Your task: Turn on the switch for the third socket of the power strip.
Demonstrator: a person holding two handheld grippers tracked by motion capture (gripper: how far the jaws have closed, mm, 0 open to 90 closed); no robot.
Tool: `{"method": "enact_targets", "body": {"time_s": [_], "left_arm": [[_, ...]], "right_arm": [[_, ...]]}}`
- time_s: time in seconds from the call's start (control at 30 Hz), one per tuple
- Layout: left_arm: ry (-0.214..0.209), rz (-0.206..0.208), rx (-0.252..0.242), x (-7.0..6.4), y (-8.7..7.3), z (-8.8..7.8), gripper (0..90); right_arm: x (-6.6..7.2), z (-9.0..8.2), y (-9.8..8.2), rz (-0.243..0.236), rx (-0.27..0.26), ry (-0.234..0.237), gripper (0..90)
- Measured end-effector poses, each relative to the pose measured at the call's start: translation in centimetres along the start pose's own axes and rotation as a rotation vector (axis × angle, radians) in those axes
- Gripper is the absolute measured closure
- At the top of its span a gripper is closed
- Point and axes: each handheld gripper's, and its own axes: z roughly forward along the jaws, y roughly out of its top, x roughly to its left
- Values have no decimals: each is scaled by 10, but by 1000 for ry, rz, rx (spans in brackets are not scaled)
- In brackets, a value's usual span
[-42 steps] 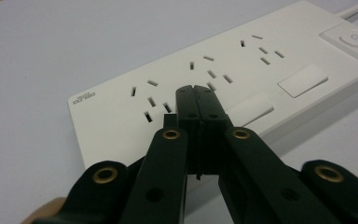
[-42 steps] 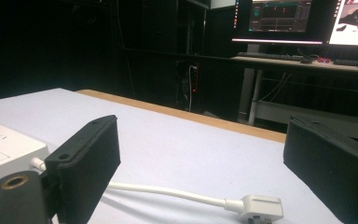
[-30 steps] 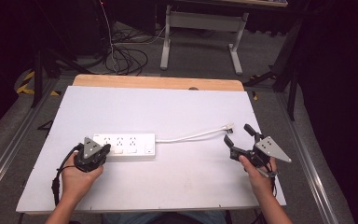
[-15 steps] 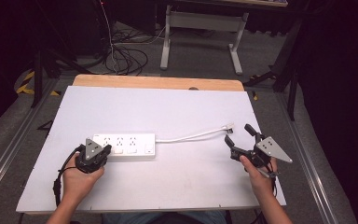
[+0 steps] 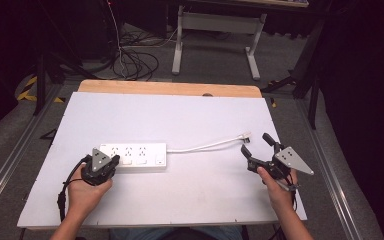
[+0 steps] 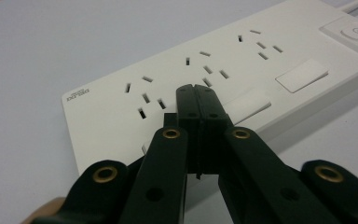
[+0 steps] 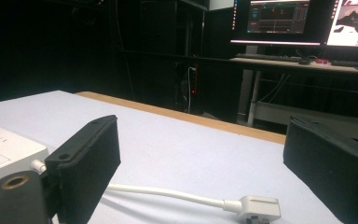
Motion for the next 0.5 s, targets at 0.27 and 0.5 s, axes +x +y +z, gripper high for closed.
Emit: {"method": "enact_targets", "body": {"time_s": [0.27, 0.5], "left_arm": [[6, 3, -9, 0, -1, 0, 899], [17, 7, -121, 3, 1, -7, 898]], "right_arm": [[0, 0, 0, -3, 0, -2, 115], [0, 0, 0, -1, 1, 0, 115]]}}
